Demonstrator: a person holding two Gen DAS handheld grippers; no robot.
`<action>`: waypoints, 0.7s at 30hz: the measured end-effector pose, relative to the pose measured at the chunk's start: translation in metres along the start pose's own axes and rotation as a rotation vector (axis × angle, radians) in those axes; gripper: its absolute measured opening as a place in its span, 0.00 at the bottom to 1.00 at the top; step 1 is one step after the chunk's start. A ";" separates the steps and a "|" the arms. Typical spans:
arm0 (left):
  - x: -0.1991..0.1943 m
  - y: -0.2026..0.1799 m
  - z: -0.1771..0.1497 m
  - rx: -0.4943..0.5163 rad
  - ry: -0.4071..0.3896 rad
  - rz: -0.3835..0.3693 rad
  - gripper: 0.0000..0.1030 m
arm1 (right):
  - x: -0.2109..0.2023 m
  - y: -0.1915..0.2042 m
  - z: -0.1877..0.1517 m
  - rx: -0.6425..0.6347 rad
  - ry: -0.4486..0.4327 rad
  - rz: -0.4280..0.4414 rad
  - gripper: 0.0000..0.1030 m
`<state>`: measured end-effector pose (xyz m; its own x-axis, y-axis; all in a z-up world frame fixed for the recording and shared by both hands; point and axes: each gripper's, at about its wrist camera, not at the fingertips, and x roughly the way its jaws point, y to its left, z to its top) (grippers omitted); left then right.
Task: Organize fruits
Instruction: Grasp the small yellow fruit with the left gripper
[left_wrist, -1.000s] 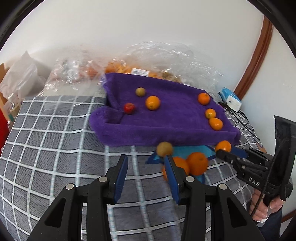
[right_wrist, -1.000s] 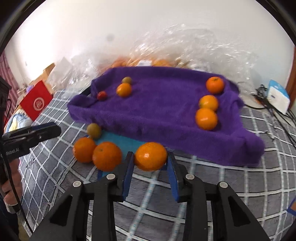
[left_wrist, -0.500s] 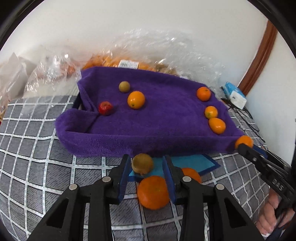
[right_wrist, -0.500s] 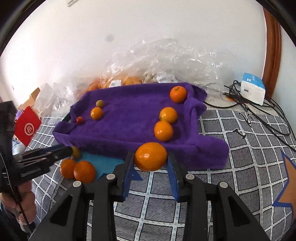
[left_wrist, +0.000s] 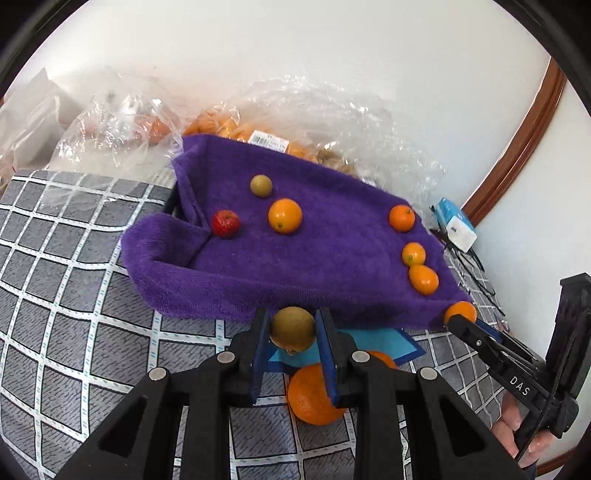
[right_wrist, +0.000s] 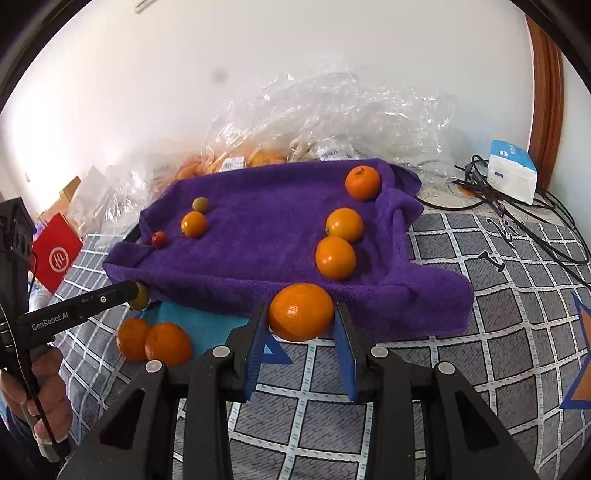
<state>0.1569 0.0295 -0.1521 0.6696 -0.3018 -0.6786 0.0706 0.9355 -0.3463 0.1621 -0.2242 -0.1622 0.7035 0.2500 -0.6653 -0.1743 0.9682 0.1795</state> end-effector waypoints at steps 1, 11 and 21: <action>-0.001 0.000 0.001 -0.001 -0.009 0.000 0.24 | -0.001 -0.001 0.000 0.004 -0.007 -0.001 0.34; -0.019 0.005 0.008 -0.022 -0.104 -0.007 0.24 | -0.003 -0.013 0.002 0.070 -0.018 -0.001 0.34; -0.028 0.011 0.011 -0.034 -0.160 0.021 0.24 | -0.007 -0.011 0.003 0.067 -0.047 -0.012 0.34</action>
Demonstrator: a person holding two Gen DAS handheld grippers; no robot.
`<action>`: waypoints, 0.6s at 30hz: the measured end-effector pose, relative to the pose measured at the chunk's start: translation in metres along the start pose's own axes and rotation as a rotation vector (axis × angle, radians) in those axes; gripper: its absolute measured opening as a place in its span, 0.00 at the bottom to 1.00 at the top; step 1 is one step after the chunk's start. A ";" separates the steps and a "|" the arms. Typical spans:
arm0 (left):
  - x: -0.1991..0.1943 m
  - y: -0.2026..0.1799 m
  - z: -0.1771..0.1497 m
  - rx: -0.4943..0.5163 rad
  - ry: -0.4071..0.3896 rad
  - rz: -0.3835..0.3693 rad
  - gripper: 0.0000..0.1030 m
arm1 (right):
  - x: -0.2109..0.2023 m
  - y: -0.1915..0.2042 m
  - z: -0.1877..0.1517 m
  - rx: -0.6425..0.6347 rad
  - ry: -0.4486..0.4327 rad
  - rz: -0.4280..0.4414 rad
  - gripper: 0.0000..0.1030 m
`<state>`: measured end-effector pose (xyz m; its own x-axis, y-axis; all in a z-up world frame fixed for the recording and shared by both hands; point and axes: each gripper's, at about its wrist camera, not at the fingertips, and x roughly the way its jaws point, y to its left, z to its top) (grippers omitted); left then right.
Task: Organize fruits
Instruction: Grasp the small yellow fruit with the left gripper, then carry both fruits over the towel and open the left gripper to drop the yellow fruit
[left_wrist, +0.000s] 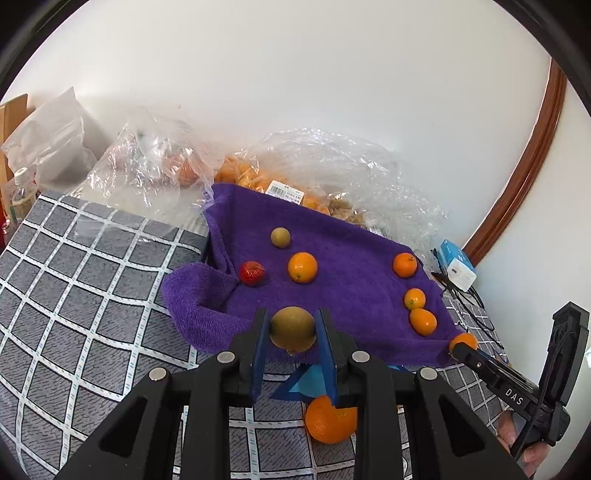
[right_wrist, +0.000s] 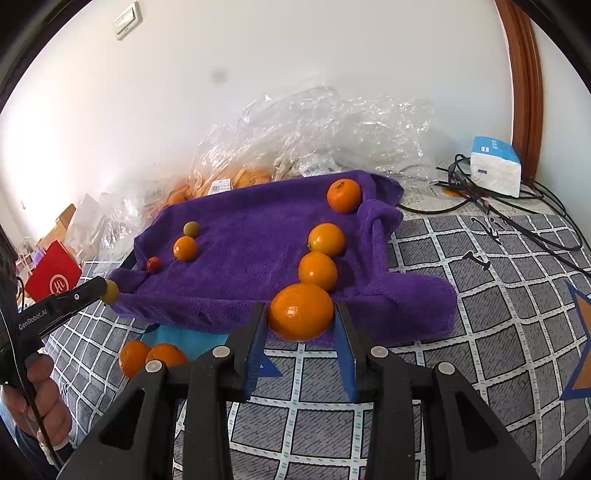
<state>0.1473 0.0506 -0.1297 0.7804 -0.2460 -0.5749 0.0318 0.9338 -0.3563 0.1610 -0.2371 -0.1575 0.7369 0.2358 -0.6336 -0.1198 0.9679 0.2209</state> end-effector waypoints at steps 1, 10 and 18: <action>-0.001 0.000 0.000 0.000 -0.007 0.002 0.24 | -0.001 0.000 0.000 -0.002 -0.002 -0.002 0.34; -0.004 0.000 0.000 0.003 -0.019 0.006 0.24 | -0.007 -0.004 0.002 0.023 -0.027 0.028 0.34; -0.010 0.002 0.001 -0.002 -0.055 0.003 0.24 | -0.014 0.001 0.003 -0.013 -0.068 -0.001 0.34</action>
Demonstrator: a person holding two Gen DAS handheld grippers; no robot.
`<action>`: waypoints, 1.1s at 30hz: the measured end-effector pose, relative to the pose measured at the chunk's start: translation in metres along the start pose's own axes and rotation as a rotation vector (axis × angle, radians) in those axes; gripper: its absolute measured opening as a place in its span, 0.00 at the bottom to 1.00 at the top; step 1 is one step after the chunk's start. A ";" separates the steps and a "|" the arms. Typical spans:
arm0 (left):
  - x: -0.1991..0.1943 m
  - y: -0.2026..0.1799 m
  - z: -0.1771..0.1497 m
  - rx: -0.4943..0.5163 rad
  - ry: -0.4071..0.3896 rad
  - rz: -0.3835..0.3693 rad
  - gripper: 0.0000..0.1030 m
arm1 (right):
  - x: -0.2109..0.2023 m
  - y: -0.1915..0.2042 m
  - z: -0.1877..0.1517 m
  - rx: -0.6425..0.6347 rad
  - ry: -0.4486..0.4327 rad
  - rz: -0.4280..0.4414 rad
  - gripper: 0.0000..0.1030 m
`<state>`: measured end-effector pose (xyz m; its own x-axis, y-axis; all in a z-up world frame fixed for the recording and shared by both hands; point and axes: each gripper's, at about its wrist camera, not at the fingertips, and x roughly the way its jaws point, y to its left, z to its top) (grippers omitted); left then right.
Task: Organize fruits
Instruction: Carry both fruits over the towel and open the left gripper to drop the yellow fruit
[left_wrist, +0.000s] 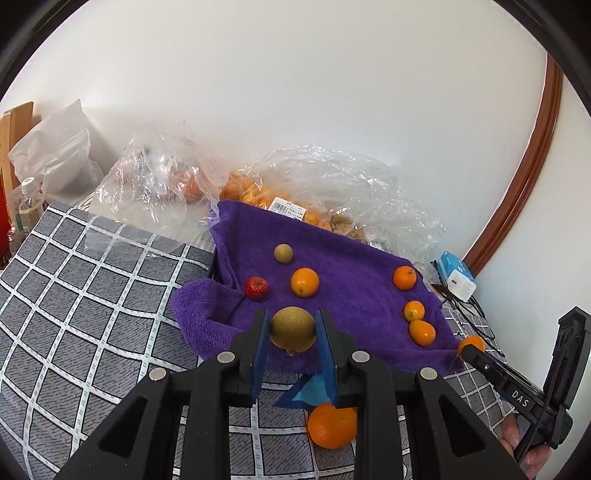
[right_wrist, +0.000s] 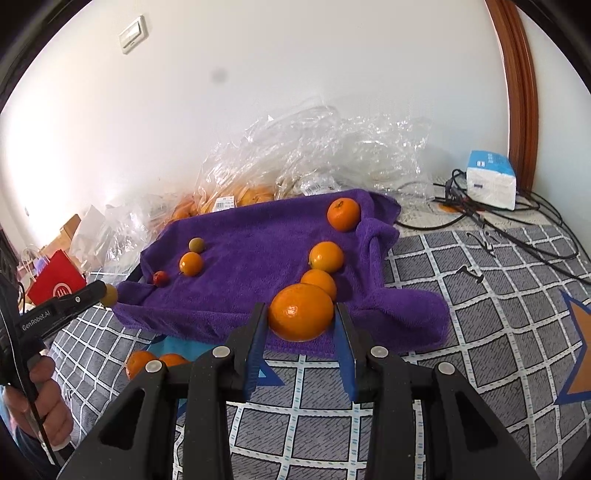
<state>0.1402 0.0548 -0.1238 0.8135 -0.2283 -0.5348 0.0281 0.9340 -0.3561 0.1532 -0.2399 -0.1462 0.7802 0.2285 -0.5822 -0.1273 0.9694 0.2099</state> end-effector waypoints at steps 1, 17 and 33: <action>-0.001 0.000 0.000 -0.001 -0.004 0.004 0.24 | -0.001 0.001 0.001 -0.012 -0.009 -0.009 0.34; -0.035 -0.023 0.035 0.091 -0.063 0.022 0.24 | -0.026 0.012 0.047 -0.044 -0.058 0.025 0.34; 0.001 -0.019 0.067 0.092 -0.047 0.018 0.21 | 0.021 0.039 0.083 -0.071 -0.027 0.071 0.34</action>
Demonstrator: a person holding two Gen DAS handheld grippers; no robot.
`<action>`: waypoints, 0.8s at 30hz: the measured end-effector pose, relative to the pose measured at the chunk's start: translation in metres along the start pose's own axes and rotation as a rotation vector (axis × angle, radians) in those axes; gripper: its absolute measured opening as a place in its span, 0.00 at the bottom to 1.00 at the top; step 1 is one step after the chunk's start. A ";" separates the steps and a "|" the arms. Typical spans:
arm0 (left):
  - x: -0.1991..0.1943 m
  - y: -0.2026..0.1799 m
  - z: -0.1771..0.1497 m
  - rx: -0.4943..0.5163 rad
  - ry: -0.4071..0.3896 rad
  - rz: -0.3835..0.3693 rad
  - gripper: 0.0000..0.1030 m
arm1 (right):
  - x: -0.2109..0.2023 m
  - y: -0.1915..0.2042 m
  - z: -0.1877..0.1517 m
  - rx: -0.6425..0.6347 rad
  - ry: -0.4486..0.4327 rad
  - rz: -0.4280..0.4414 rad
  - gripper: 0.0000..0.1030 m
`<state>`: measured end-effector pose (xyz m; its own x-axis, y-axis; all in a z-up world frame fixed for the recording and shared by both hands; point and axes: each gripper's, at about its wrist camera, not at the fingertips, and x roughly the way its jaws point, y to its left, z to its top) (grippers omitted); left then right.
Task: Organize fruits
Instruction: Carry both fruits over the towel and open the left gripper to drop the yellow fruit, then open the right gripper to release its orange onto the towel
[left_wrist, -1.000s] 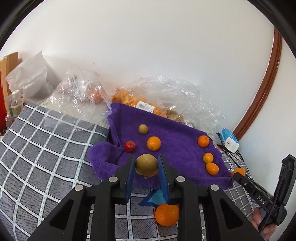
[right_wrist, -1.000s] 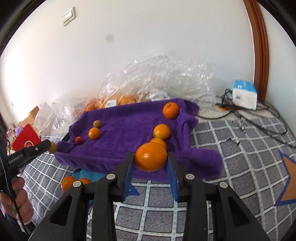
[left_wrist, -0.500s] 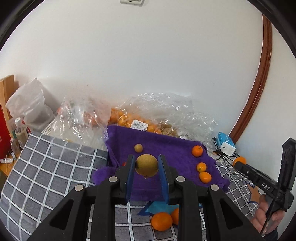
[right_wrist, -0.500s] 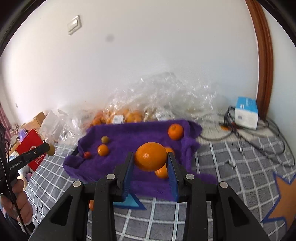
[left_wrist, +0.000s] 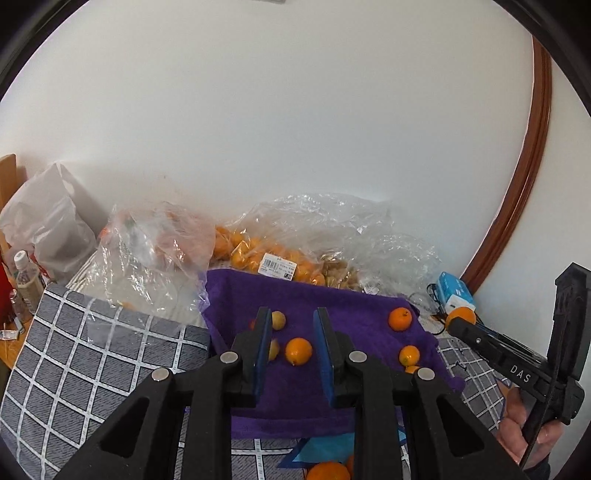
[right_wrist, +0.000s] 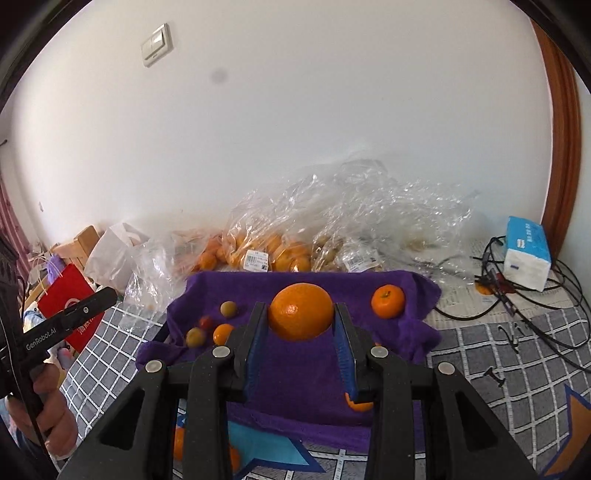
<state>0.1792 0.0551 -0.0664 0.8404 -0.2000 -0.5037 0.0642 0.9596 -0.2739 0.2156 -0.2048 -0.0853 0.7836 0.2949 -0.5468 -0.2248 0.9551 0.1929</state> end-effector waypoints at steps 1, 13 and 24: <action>0.004 0.001 -0.001 -0.002 0.008 0.004 0.21 | 0.006 0.000 -0.003 0.000 0.009 0.000 0.34; 0.043 0.033 -0.021 -0.061 0.123 0.026 0.21 | 0.056 -0.005 -0.035 -0.016 0.166 -0.013 0.34; 0.058 0.027 -0.030 -0.022 0.186 0.027 0.21 | 0.085 -0.006 -0.051 -0.021 0.255 -0.010 0.34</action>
<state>0.2129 0.0633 -0.1277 0.7278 -0.2093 -0.6531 0.0294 0.9610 -0.2751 0.2544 -0.1837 -0.1745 0.6150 0.2806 -0.7369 -0.2319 0.9576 0.1711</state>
